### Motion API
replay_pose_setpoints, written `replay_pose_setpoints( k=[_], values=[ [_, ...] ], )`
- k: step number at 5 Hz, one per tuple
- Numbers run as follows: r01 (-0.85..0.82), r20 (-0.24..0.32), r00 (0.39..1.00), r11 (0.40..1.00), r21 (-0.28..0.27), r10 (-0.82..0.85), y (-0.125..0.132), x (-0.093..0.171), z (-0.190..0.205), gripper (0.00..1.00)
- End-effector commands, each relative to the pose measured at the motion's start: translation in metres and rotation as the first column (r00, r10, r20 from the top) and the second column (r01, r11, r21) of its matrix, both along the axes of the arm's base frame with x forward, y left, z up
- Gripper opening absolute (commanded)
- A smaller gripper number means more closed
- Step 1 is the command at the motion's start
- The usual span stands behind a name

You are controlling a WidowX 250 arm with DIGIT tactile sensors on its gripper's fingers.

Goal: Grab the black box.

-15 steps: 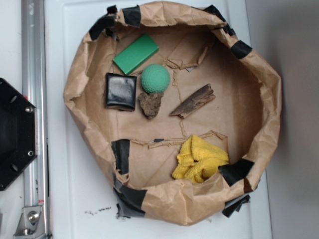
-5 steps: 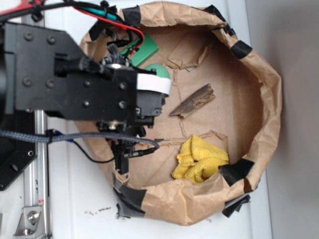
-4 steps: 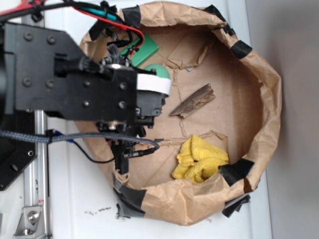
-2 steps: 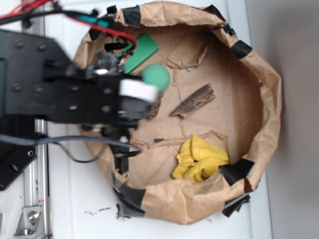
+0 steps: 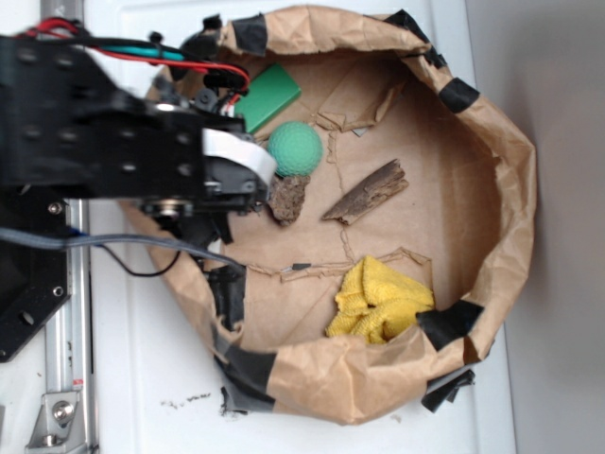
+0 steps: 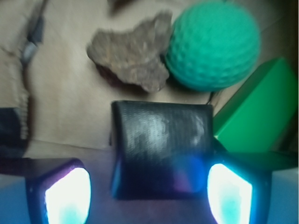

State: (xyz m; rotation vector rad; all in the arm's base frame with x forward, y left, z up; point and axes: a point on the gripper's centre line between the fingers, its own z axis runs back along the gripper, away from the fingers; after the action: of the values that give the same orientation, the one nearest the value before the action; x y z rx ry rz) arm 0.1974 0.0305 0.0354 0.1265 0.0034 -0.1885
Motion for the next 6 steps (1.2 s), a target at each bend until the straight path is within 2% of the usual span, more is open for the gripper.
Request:
replay_pose_setpoints(
  k=[1,2,3,4,5,6],
  values=[
    [0.021,-0.03,0.999,0.998,-0.059,-0.023,0.006,0.044,-0.027,1.0],
    [0.032,-0.064,0.997,0.999,-0.015,-0.033,0.003,0.046,-0.039,1.0],
    [0.029,-0.071,0.997,1.0,0.001,-0.028,0.004,0.043,-0.041,1.0],
    [-0.015,-0.054,0.998,1.0,0.014,0.015,0.007,0.04,-0.032,0.0],
    [-0.035,0.033,0.999,0.999,-0.039,0.036,-0.006,0.042,0.017,0.0],
    [-0.108,0.18,0.975,0.985,-0.135,0.131,-0.025,0.056,0.067,0.0]
  ],
)
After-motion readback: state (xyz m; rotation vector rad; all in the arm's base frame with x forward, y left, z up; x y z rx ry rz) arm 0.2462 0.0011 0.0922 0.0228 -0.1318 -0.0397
